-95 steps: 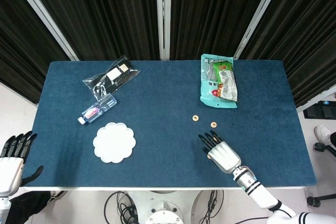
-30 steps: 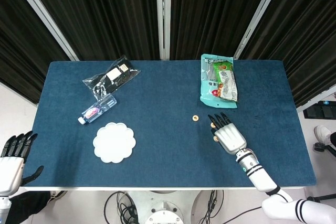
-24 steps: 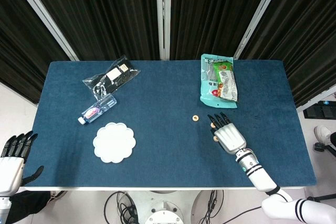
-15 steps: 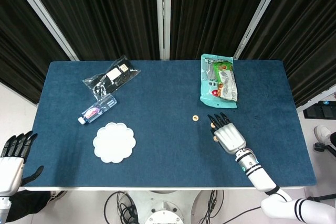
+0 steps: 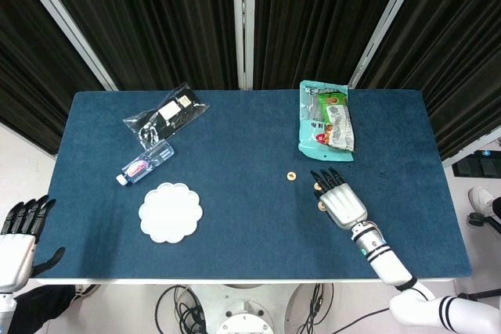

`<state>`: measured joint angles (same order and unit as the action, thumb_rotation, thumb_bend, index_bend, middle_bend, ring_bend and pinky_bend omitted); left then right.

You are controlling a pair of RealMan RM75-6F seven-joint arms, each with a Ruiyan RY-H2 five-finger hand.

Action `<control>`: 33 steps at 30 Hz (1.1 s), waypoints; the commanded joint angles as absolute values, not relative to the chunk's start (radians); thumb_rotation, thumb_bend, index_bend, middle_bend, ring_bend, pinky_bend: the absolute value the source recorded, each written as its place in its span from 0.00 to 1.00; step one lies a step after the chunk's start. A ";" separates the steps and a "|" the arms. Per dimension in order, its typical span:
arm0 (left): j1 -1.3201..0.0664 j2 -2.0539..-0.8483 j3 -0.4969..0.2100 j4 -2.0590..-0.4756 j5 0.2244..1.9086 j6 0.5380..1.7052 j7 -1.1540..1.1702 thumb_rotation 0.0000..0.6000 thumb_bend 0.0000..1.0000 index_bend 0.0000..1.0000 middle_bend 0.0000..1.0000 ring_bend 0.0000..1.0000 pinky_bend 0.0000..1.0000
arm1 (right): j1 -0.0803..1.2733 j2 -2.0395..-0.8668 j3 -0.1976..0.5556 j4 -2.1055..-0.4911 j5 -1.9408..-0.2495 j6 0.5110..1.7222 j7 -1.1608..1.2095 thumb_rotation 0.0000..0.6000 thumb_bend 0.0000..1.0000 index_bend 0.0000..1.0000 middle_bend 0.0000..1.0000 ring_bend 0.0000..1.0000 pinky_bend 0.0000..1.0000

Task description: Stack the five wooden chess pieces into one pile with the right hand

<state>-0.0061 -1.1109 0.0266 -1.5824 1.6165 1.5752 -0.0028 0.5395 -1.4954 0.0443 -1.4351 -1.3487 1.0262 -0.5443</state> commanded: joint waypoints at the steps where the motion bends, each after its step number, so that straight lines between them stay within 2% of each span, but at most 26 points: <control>1: -0.006 -1.111 0.027 -1.583 1.616 1.574 -0.002 1.00 0.24 0.04 0.00 0.00 0.00 | 0.539 -1.492 0.043 -1.438 -1.347 1.026 -0.542 1.00 0.28 0.30 0.00 0.00 0.00; 10: -0.006 -1.111 0.027 -1.583 1.616 1.576 -0.003 1.00 0.24 0.04 0.00 0.00 0.00 | 0.536 -1.463 0.055 -1.478 -1.366 1.058 -0.501 1.00 0.27 0.27 0.00 0.00 0.00; 18: -0.008 -1.112 0.028 -1.585 1.618 1.572 0.001 1.00 0.24 0.04 0.00 0.00 0.00 | 0.593 -1.440 0.138 -1.531 -1.313 1.029 -0.507 1.00 0.27 0.27 0.00 0.00 0.00; 26: -0.004 -1.108 0.027 -1.584 1.618 1.580 -0.007 1.00 0.24 0.04 0.00 0.00 0.00 | 0.712 -1.555 0.217 -1.406 -1.103 0.900 -0.612 1.00 0.27 0.27 0.00 0.00 0.00; 33: -0.004 -1.105 0.026 -1.580 1.614 1.579 -0.021 1.00 0.24 0.04 0.00 0.00 0.00 | 0.778 -1.653 0.224 -1.304 -1.007 0.878 -0.685 1.00 0.27 0.28 0.00 0.00 0.00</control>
